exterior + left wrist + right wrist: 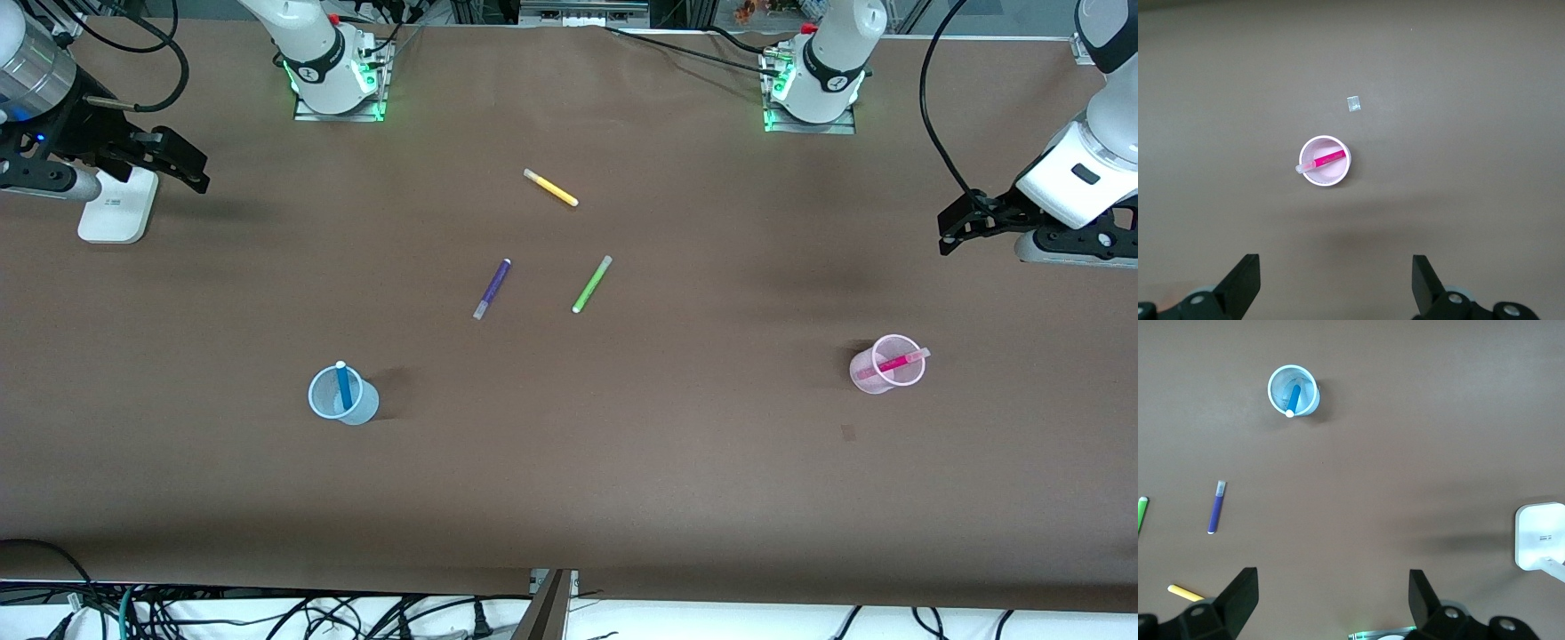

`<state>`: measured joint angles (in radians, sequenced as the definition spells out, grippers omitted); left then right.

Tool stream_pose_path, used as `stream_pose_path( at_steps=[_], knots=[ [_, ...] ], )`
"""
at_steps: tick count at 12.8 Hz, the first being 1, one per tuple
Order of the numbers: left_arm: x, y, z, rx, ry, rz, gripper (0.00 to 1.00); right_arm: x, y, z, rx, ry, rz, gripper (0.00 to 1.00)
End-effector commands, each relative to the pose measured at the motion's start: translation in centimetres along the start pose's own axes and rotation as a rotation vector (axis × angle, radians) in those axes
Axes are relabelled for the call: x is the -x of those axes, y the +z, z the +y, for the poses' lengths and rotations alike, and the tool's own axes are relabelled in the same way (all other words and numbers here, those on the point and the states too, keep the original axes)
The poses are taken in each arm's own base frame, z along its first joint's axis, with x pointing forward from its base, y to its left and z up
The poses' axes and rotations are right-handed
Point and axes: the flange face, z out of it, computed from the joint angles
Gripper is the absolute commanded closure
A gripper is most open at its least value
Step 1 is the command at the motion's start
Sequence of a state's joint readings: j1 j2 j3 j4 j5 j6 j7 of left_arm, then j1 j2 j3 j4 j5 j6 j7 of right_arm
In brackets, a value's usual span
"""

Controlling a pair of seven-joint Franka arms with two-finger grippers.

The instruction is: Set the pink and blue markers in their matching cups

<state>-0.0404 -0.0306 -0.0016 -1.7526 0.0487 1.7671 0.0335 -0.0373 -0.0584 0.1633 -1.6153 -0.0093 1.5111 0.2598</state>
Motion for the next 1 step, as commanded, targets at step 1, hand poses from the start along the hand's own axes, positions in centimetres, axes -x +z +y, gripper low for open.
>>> stream_pose_path(
  at_steps=[1],
  knots=[
    [0.59,-0.35,-0.09,-0.006,0.022,0.008,0.0,0.28,-0.11,0.12,0.012,-0.006,-0.001,0.01]
  ],
)
